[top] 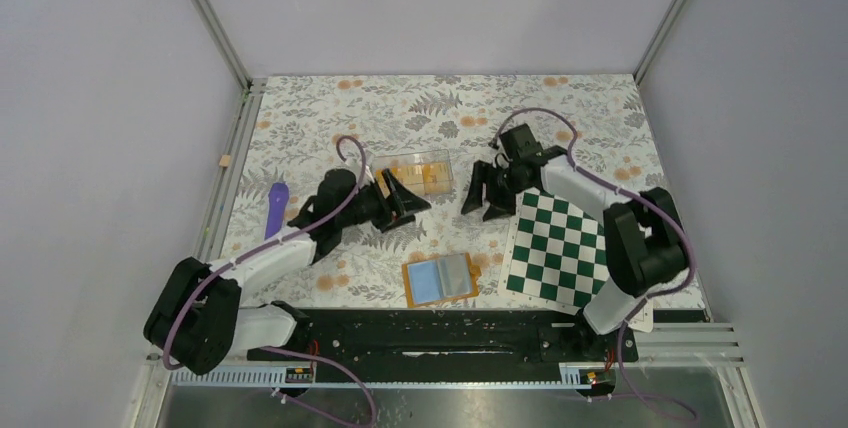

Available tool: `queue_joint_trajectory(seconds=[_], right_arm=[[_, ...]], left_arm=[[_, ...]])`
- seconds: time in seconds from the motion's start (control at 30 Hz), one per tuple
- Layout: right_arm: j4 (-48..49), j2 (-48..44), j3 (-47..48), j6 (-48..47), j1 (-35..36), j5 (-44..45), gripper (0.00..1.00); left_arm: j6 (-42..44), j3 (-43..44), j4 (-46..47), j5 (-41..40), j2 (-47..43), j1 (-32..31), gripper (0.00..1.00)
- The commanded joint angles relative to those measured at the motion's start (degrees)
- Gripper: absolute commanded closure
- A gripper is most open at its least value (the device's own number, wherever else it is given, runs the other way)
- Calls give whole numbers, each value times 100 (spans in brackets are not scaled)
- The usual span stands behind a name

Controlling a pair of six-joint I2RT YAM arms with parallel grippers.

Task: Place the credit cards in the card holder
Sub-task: Move the storage box to the center of the board.

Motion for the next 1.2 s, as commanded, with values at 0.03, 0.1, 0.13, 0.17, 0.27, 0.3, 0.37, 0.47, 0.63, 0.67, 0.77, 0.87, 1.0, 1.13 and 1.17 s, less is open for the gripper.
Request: queue_joint_trajectory(seconds=[0.03,0.1,0.13,0.17,0.27,0.3,0.37,0.47,0.63,0.67,0.77,0.87,1.0,1.13,1.17], right_arm=[[-381,1020,1669,-306,-170,2,32],[-822,1559,2368,-454,-189,198,32],[-1021,1787,2719,-524,-186,308,33],[-1213,1995,3049,-566,-190,433,33],[-1755,2624,4034,-739,-190,728,37],[-1897,2818,4262,-799,-190,790,38],[-2055,3117,4594,-870,-190,825,42],[-2107,3300,4751,-879,-190,728,47],[-1992,3251,4647,-889,-158,584,49],[-1963,3211,4607,-881,-155,579,48],[-1875,3144,4541,-857,-130,518,48],[-1835,3133,4537,-818,-100,515,48],[-1862,3210,4661,-787,0,519,48],[-2094,3512,5042,-809,150,595,49],[-2159,3578,5117,-802,191,645,50]], left_arm=[[1179,1369,-1838,137,183,683,29],[1767,2061,-2863,-210,443,730,29],[2056,2390,-3304,-410,605,731,29],[2365,2716,-3691,-587,829,731,29],[2828,3405,-4397,-729,1247,731,31],[2899,3522,-4502,-698,1333,731,31],[2997,3656,-4604,-623,1453,731,31],[3023,3646,-4642,-489,1554,731,32],[2969,3341,-4492,-383,1558,737,34],[2944,3281,-4454,-366,1547,727,34],[2869,3125,-4328,-316,1488,717,34],[2840,3035,-4277,-314,1467,696,35],[2826,2932,-4247,-335,1480,658,35],[2816,2852,-4192,-335,1481,611,35],[2813,2821,-4194,-320,1474,604,36]])
